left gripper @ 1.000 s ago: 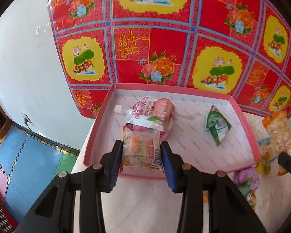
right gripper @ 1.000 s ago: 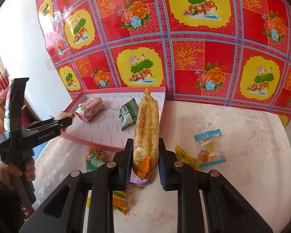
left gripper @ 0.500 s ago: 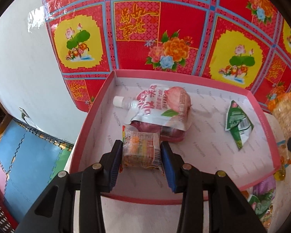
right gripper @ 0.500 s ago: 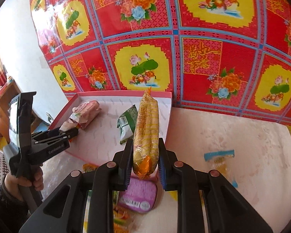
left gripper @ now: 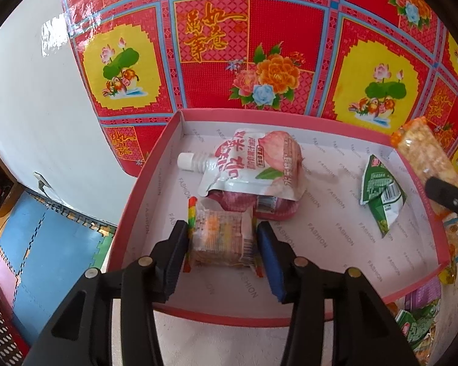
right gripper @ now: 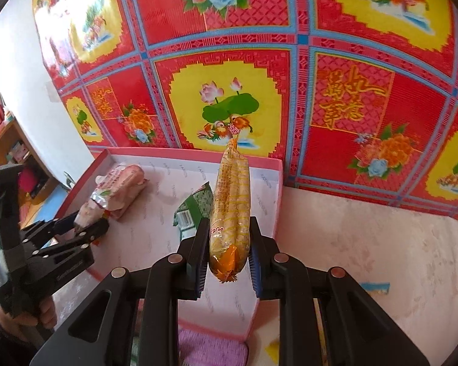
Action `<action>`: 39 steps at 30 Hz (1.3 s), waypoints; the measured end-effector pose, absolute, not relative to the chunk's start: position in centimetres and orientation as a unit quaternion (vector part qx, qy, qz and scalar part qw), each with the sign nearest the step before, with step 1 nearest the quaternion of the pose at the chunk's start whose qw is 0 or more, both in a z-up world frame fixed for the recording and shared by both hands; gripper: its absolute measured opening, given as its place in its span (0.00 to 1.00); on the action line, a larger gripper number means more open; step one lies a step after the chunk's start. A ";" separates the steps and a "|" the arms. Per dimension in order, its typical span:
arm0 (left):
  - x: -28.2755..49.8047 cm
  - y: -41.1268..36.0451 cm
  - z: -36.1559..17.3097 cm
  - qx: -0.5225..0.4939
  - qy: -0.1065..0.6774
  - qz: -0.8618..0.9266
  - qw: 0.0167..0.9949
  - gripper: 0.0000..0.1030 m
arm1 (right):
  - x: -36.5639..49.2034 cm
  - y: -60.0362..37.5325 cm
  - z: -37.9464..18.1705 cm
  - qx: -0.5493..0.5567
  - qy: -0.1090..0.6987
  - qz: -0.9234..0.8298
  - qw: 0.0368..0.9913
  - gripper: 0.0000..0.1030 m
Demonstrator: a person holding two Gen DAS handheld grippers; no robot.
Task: Organize snacks
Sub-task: 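Carry both packets into the pink box and open both grippers, then grasp the green snack packet with the left gripper and lift it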
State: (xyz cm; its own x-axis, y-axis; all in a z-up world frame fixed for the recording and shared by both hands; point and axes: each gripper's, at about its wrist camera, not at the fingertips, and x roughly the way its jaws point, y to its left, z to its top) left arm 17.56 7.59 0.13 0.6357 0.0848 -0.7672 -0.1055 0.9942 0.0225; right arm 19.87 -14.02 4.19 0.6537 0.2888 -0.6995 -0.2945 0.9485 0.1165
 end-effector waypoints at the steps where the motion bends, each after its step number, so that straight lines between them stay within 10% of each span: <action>1: 17.6 7.6 0.1 -0.012 0.424 0.053 0.904 0.48 | 20.2 -13.9 4.0 -0.005 0.386 0.159 0.909 0.23; 15: 17.6 7.6 0.1 -0.012 0.423 0.054 0.904 0.49 | 22.1 -13.2 2.2 -0.005 0.399 0.149 0.905 0.24; 31: 17.6 7.6 0.1 -0.013 0.423 0.054 0.905 0.51 | 18.7 -14.9 4.2 0.004 0.387 0.142 0.911 0.52; 35: 17.8 6.6 -0.2 0.000 0.431 0.025 0.902 0.79 | 16.9 -15.4 4.5 0.006 0.381 0.145 0.913 0.53; 39: 17.6 6.3 -0.1 0.010 0.429 0.035 0.903 0.81 | 15.2 -15.5 4.6 -0.007 0.380 0.147 0.913 0.53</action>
